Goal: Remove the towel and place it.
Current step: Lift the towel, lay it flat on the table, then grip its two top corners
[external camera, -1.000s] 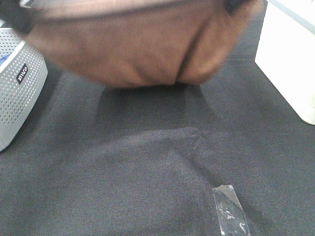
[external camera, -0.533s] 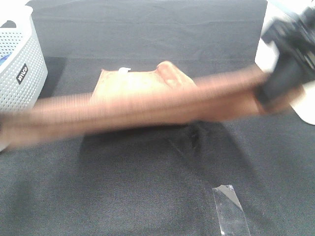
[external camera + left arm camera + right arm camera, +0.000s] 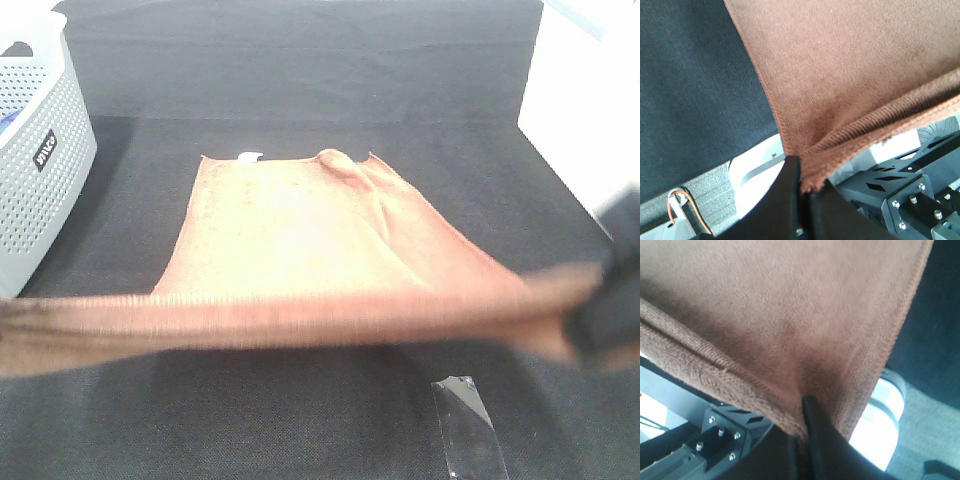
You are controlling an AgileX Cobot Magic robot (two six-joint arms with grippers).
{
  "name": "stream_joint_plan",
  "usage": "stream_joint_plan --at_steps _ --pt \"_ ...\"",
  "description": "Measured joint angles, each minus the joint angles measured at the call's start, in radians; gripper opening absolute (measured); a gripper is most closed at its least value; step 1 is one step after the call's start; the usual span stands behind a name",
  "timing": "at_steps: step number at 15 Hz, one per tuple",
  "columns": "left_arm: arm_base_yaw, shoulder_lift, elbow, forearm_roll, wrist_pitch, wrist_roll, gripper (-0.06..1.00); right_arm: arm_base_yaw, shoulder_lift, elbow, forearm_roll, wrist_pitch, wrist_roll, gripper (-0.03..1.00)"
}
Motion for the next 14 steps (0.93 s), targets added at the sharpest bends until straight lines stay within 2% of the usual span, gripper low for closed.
stream_joint_plan --at_steps 8,14 --pt "0.003 0.0 0.204 -0.091 0.01 0.0 0.0 -0.002 -0.024 0.202 0.085 -0.01 -0.012 0.0" --pt "0.003 0.001 0.223 -0.105 0.012 0.007 0.0 -0.003 0.052 0.257 0.085 -0.047 -0.036 0.0"
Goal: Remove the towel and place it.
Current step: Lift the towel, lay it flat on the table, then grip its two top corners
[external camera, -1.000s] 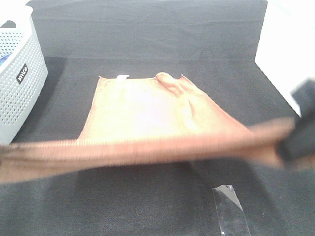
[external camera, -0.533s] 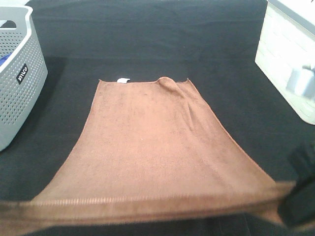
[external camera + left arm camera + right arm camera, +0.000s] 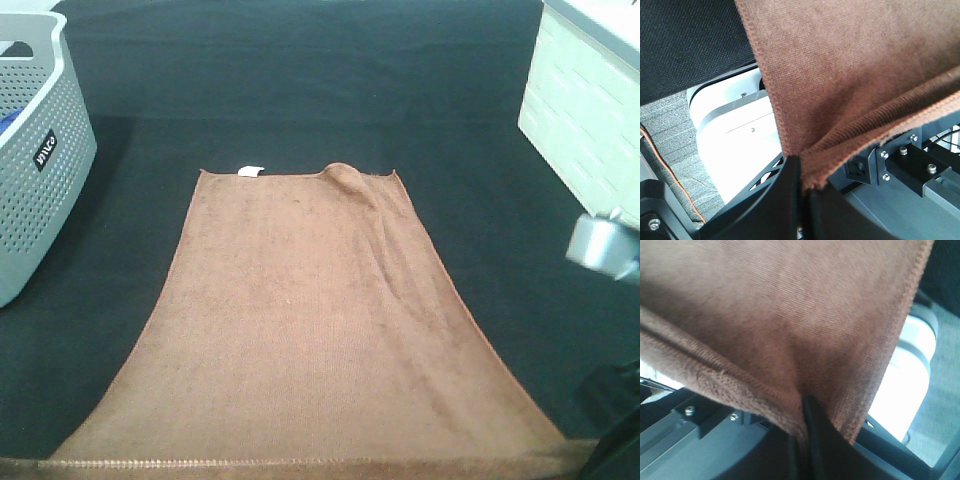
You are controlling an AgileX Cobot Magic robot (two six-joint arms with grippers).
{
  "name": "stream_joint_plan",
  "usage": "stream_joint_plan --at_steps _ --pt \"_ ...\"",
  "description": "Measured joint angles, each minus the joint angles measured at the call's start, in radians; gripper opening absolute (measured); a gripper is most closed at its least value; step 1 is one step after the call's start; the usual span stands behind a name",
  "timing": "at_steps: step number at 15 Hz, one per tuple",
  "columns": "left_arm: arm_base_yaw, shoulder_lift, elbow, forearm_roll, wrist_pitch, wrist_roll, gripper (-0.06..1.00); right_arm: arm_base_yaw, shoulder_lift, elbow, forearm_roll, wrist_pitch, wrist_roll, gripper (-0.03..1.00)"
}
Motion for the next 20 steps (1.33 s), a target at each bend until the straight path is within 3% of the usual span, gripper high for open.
stream_joint_plan --at_steps 8,13,20 --pt "0.0 0.244 0.0 0.03 -0.002 0.035 0.0 0.0 0.333 0.008 0.054 -0.097 -0.15 0.0" --pt "0.001 0.339 0.0 0.0 -0.001 0.103 0.0 -0.008 0.413 0.009 0.064 -0.131 -0.218 0.0" --pt "-0.178 0.363 0.0 0.001 -0.002 0.13 0.0 -0.01 0.466 0.015 0.006 -0.16 -0.229 0.12"
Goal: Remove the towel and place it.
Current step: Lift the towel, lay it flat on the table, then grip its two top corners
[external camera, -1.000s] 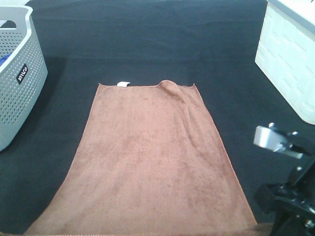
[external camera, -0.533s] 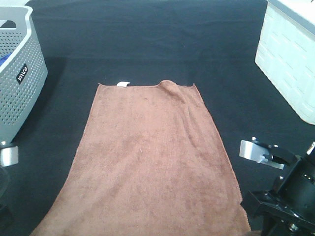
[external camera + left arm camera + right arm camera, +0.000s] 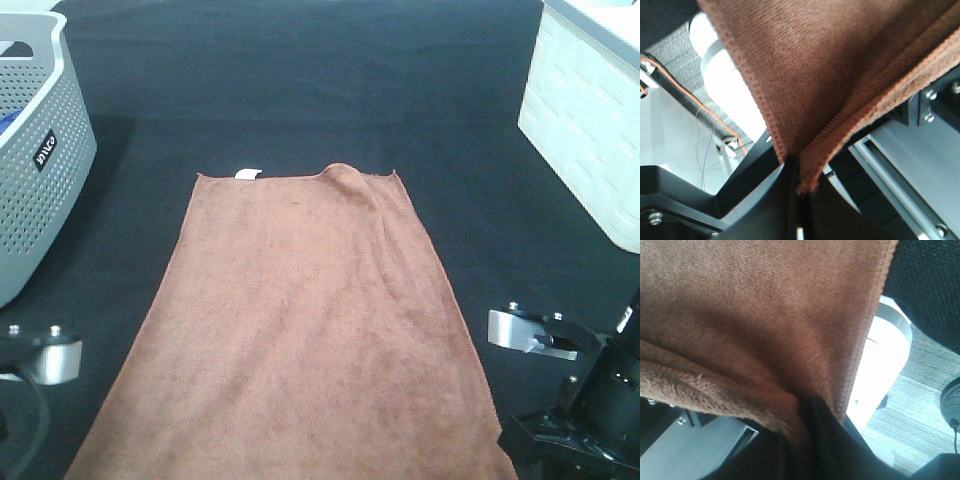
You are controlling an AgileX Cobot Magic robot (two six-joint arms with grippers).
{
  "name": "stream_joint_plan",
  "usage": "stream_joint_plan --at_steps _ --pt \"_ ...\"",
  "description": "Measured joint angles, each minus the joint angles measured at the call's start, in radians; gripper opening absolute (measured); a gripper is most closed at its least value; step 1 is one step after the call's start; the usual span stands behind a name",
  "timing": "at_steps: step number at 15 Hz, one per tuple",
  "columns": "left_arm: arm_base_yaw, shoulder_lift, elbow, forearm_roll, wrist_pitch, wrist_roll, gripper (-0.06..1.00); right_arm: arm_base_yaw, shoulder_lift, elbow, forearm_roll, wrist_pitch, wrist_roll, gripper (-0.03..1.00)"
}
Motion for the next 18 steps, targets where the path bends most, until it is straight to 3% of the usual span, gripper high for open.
stream_joint_plan --at_steps 2,4,8,10,14,18 --pt "-0.034 0.018 0.0 0.001 -0.013 -0.001 0.01 0.0 0.001 0.0 0.0 -0.003 0.0 0.17" --pt "-0.043 0.024 -0.016 0.011 -0.026 -0.013 0.11 -0.001 0.001 0.0 0.0 0.001 0.0 0.25" --pt "-0.043 0.024 -0.07 0.023 -0.032 -0.068 0.54 -0.002 0.001 0.0 0.001 0.019 0.012 0.57" --pt "-0.043 0.024 -0.071 0.023 -0.036 -0.102 0.67 -0.002 0.001 0.0 0.001 0.029 0.018 0.66" --pt "-0.043 0.024 -0.104 0.043 -0.043 -0.112 0.69 -0.004 0.001 -0.073 -0.054 0.031 0.028 0.68" --pt "-0.043 0.056 -0.339 0.258 -0.06 -0.204 0.69 -0.051 0.003 -0.338 -0.152 0.069 0.095 0.68"
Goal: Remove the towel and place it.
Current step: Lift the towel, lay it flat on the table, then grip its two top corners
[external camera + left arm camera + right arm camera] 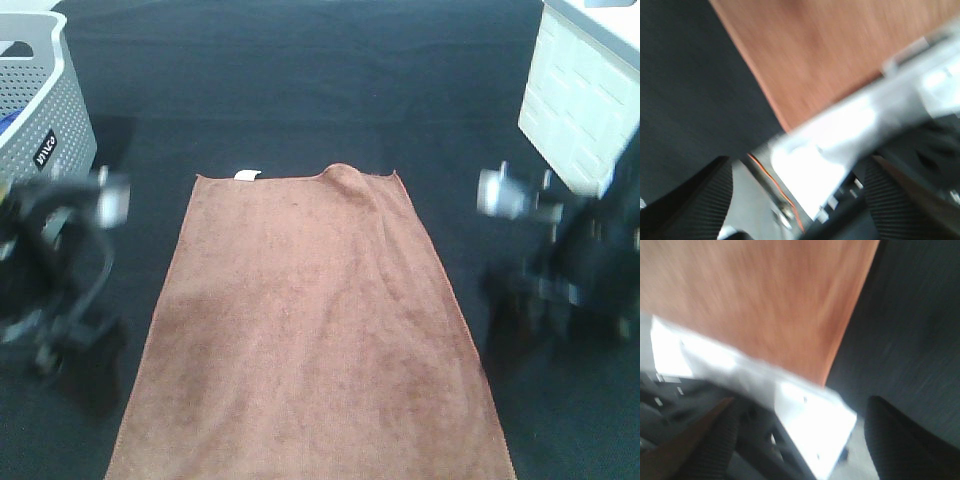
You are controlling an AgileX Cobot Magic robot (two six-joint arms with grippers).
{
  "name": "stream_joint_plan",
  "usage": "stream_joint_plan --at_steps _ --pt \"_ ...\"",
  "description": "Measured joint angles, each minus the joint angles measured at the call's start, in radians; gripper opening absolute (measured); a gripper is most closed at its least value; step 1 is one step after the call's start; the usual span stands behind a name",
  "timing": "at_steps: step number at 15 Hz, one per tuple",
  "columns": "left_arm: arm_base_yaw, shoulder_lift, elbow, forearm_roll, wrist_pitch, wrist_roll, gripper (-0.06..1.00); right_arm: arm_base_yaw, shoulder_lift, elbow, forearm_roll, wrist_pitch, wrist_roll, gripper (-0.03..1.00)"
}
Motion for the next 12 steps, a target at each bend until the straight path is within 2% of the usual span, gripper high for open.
stream_joint_plan --at_steps 3,4,6,7,8,12 --pt "0.0 0.095 -0.183 0.144 -0.011 -0.071 0.69 -0.163 0.0 -0.216 -0.003 0.019 0.009 0.68" --pt "0.0 0.114 -0.22 0.213 -0.059 -0.127 0.69 -0.206 0.0 -0.29 -0.012 0.018 0.01 0.68" --pt "0.009 0.126 -0.234 0.263 -0.107 -0.193 0.7 -0.212 0.0 -0.331 -0.015 0.016 0.022 0.68" --pt "0.019 0.135 -0.24 0.263 -0.112 -0.199 0.71 -0.212 0.006 -0.351 -0.01 0.008 0.044 0.68" --pt "0.069 0.183 -0.279 0.254 -0.116 -0.199 0.71 -0.212 0.019 -0.365 -0.009 -0.015 0.044 0.68" --pt "0.225 0.368 -0.48 0.154 -0.113 -0.09 0.72 -0.231 0.177 -0.534 0.006 -0.029 0.037 0.68"
